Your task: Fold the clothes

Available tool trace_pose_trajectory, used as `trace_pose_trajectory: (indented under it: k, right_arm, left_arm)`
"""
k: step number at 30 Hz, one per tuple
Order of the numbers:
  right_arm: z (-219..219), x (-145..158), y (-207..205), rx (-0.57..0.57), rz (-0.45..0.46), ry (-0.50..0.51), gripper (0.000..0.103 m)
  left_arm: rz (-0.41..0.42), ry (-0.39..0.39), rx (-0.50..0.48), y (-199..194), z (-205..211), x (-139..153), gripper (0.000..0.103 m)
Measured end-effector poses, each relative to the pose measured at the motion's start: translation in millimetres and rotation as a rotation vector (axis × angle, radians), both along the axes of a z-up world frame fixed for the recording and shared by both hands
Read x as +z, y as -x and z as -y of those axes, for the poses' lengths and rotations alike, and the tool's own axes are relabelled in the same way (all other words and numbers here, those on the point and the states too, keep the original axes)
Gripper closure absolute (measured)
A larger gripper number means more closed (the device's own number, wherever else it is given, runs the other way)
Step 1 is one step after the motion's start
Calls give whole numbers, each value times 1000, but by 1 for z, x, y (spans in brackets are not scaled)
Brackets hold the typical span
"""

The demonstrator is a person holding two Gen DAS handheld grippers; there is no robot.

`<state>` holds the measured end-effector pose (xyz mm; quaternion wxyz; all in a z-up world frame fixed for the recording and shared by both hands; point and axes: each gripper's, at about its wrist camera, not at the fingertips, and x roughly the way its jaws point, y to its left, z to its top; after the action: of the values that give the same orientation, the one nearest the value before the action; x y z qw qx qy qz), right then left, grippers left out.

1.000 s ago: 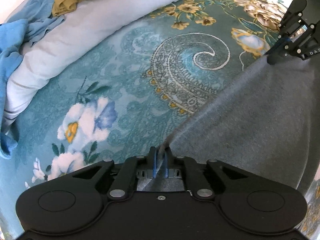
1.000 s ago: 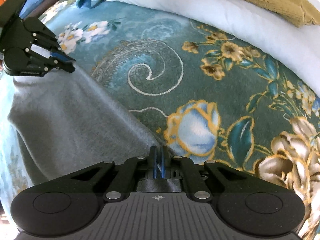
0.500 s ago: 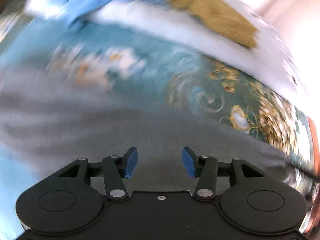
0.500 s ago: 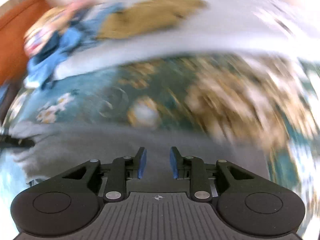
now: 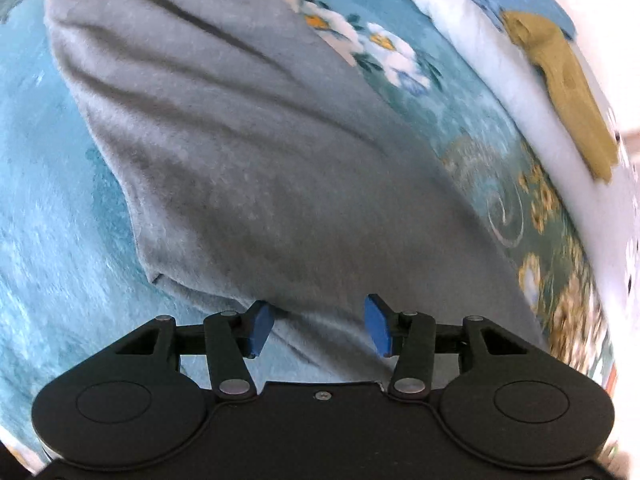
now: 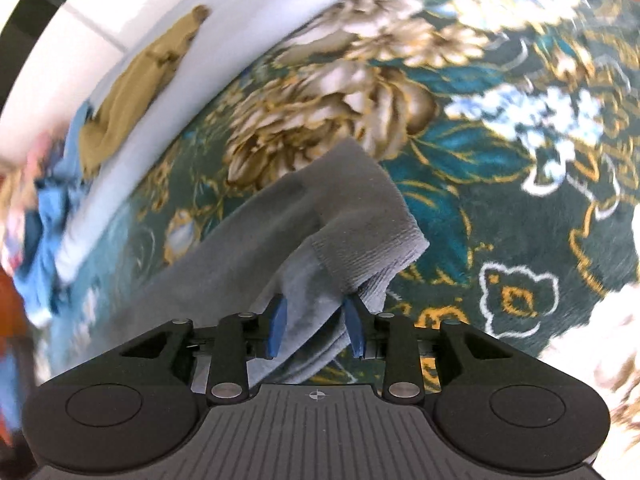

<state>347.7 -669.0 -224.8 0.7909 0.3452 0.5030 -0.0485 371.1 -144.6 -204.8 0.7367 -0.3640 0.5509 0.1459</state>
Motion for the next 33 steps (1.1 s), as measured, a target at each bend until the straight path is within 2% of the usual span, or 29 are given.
trace_pose_trajectory:
  k: [1,3,4,5,8,11,15,19,23,25,28,29,33]
  right_arm:
    - [3,-2,0,-15,-1,-18,78]
    - [5,-6,1,-39,-19,-29,92]
    - [6,-7,1,-46,-23,-29,95]
    - [7,-8,1,-54,-28,-28,98]
    - [11,-7,4,-67,-15,-36,100]
    - [11,-10,5,-54,-19,-32,100]
    - [13,-13,7,-53,-22,-73,99]
    - [13,-12,9,-63,-14,-108,85]
    - [11,-14,5,-80,-17,-118,83]
    - [10,-19,5,-118,-34,-138,83]
    - [11,-29,7,-206,-79,-229,83]
    - [11,-32,9,-232,-93,-266,80]
    - [10,-33,11,-264,-63,-232,80]
  left_arm:
    - [8,-1,27,0,-2,2,58]
    - [13,-23,58,0,-5,4,63]
    - [12,-39,70,0,-7,5,74]
    - [9,-43,83,1,-9,4,84]
    - [13,-55,105,4,-14,4,90]
    - [18,-94,85,7,-13,5,90]
    - [15,-76,101,14,-15,-2,90]
    - [25,-70,96,11,-14,-2,90]
    - [27,-60,77,5,-10,-5,88]
    - [22,-57,75,4,-10,-7,88]
    - [15,-51,78,3,-9,-10,86]
    - [16,-50,78,3,-9,-10,86]
    - [17,-49,81,2,-10,-11,86]
